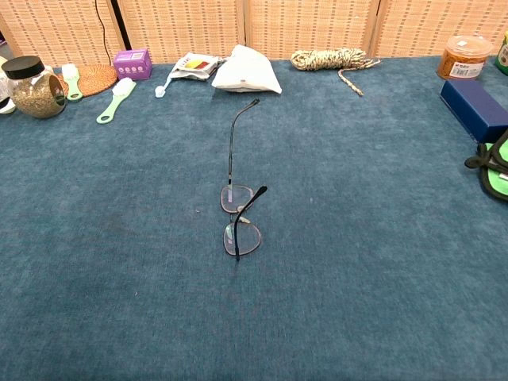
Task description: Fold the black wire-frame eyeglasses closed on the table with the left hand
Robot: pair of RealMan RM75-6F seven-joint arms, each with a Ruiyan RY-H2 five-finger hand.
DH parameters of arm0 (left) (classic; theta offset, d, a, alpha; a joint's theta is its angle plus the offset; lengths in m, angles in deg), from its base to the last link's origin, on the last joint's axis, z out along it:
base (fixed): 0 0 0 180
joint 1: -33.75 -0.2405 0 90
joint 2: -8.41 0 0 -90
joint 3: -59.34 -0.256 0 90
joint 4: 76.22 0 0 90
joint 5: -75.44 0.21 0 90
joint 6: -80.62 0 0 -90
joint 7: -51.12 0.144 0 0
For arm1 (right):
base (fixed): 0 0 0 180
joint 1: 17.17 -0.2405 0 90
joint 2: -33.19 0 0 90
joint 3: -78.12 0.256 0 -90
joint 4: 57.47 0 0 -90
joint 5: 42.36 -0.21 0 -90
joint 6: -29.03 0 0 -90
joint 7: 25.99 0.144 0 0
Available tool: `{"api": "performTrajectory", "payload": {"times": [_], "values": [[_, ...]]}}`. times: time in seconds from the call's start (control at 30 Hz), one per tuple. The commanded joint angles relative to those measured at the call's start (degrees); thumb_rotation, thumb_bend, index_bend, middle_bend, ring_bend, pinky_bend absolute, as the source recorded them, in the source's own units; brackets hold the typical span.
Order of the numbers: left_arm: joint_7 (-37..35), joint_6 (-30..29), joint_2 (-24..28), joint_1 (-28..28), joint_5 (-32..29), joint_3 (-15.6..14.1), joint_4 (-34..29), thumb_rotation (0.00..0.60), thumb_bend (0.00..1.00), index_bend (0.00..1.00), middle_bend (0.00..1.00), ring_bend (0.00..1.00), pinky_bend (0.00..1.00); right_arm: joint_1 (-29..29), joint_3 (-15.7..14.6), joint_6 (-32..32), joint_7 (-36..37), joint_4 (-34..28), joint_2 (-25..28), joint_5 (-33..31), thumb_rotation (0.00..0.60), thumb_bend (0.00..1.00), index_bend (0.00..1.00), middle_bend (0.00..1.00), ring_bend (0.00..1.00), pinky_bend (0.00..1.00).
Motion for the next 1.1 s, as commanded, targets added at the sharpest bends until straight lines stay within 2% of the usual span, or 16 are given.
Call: {"api": "performTrajectory", "payload": {"times": [0.03, 0.37, 0.6, 1.1], "values": [[0.0, 0.12, -0.03, -0.01, -0.11, -0.08, -0.03, 0.6, 0.28, 0.17, 0.13, 0.09, 0.04, -0.02, 0.0, 0.05, 0.01, 0.03, 0.0, -0.01, 0.6, 0.0, 0.11, 0.03, 0.03, 0.13], [-0.28, 0.1, 0.55, 0.34, 1.19, -0.13, -0.16, 0.6, 0.28, 0.17, 0.13, 0.09, 0.04, 0.15, -0.05, -0.33, 0.23, 0.0, 0.14, 0.27, 0.6, 0.0, 0.11, 0.03, 0.03, 0.13], [-1.78, 2.74, 1.55, 2.3, 4.07, -0.7, -1.12, 0.6, 0.28, 0.17, 0.13, 0.09, 0.04, 0.54, -0.19, -0.73, 0.08, -0.27, 0.35, 0.18, 0.6, 0.0, 0.11, 0.03, 0.03, 0.13], [3.25, 10.02, 1.24, 10.27, 16.69, -1.89, 0.76, 0.6, 0.28, 0.17, 0.13, 0.09, 0.04, 1.28, -0.32, -1.84, -0.94, -1.69, 1.2, 0.45, 0.6, 0.0, 0.11, 0.03, 0.03, 0.13]]}}
